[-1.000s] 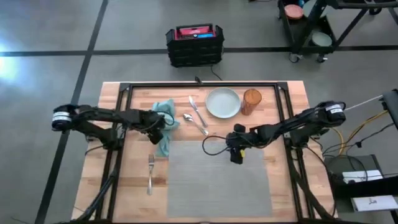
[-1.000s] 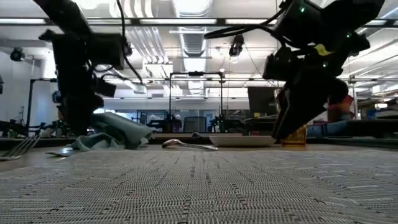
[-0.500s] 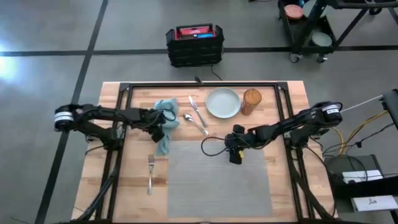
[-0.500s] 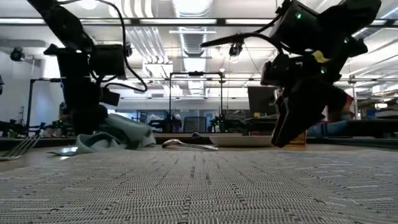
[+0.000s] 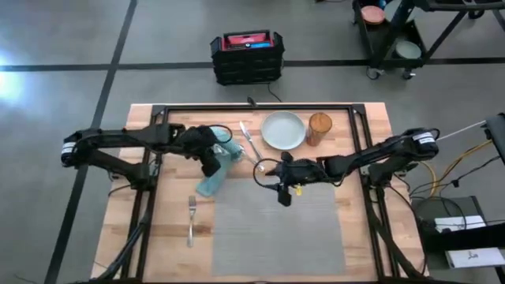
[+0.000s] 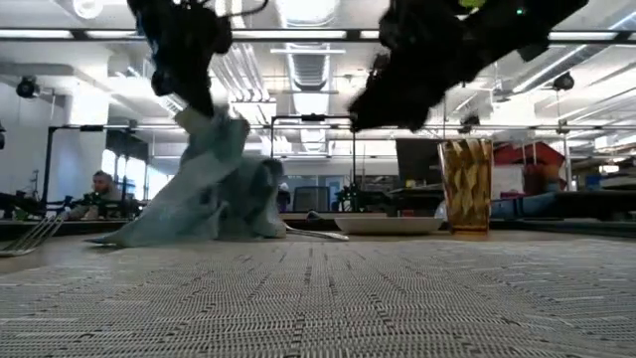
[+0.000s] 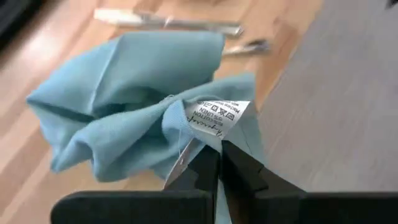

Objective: Set table place
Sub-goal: Fold the blue napkin on the gray placemat

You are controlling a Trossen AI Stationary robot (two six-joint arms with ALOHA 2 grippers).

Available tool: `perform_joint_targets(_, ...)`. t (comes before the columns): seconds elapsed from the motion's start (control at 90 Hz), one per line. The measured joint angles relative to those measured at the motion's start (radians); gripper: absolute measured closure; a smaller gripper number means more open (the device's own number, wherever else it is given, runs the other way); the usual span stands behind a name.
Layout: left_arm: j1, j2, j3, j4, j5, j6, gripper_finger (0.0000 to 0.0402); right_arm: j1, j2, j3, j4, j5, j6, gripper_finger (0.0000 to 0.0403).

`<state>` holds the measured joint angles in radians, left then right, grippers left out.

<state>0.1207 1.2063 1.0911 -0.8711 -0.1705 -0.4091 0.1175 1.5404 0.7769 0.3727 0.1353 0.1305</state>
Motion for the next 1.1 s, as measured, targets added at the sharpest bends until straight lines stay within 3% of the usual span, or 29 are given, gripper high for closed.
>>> perform_joint_targets(0.089, 0.0, 0.002, 0.004, -0.001, -0.002, 0.017, 0.0401, 0.002, 0.077, 0.006, 0.175, 0.009, -0.081, 0.0189)
perform_joint_targets(0.178, 0.0, 0.003, 0.002, 0.027, -0.004, 0.019, 0.0401, 0.002, 0.164, 0.047, 0.233, 0.071, -0.09, 0.018)
perform_joint_targets(0.267, 0.0, 0.003, 0.0, 0.042, -0.004, 0.019, 0.0401, -0.012, 0.253, 0.113, 0.231, 0.128, 0.019, 0.0172)
perform_joint_targets(0.511, -0.006, 0.003, 0.001, 0.064, -0.003, 0.025, 0.0402, -0.028, 0.454, 0.326, 0.231, 0.102, 0.217, 0.0166)
perform_joint_targets(0.833, -0.006, 0.003, 0.001, 0.068, -0.004, 0.039, 0.0402, -0.07, 0.679, 0.579, 0.229, 0.098, 0.373, 0.019)
perform_joint_targets(1.1, -0.006, 0.003, 0.0, 0.078, -0.004, 0.06, 0.0402, -0.081, 0.781, 0.696, 0.231, 0.093, 0.375, 0.0206)
